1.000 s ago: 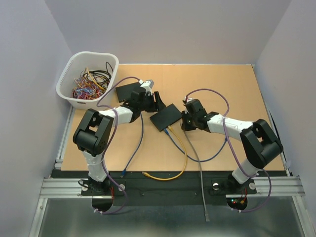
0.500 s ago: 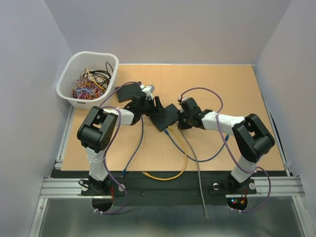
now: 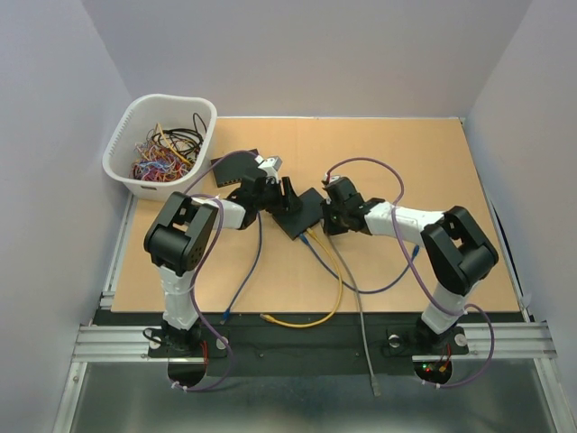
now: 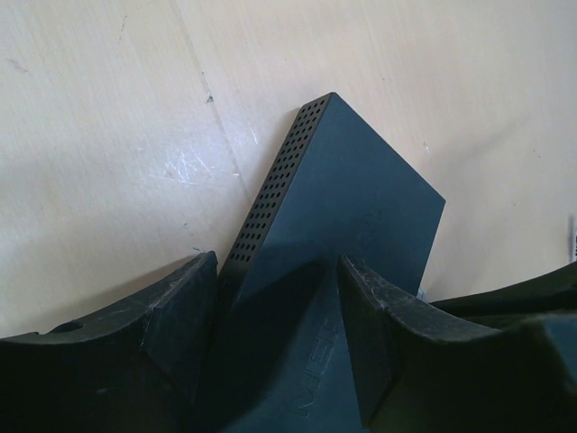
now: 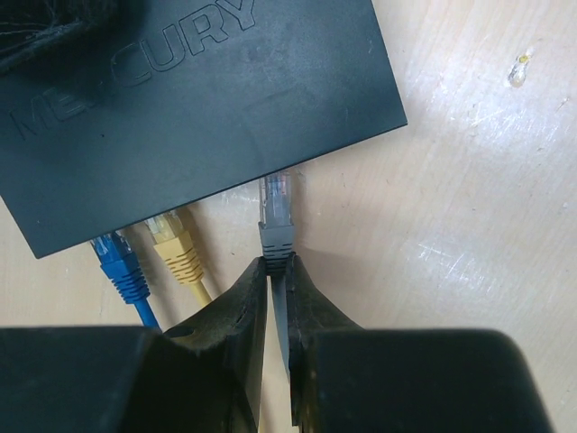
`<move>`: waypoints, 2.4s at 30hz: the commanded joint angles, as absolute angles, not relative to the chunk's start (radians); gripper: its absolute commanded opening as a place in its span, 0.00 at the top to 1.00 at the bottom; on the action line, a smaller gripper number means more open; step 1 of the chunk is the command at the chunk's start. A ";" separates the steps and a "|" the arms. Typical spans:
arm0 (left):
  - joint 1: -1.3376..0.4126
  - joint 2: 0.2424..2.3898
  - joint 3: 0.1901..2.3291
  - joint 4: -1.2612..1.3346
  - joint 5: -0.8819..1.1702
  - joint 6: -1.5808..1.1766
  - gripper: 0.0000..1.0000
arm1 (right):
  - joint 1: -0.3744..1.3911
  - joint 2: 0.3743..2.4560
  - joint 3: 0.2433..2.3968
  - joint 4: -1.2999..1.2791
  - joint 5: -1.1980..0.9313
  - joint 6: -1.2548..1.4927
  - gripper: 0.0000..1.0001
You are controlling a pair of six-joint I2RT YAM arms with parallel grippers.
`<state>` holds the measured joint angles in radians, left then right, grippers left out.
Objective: Insert the plug into the switch port
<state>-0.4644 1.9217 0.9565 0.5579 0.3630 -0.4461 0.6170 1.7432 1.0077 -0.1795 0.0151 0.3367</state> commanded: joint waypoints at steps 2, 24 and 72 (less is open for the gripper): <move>-0.465 1.928 0.940 0.589 0.376 -0.433 0.34 | 0.640 1.753 1.080 -0.137 0.017 0.350 1.00; -0.465 1.940 0.939 0.589 0.387 -0.411 0.34 | 0.709 1.781 1.160 -0.196 0.097 0.348 1.00; -0.557 2.026 1.101 0.410 0.621 -0.149 0.39 | 0.687 1.689 0.997 0.078 0.261 0.037 1.00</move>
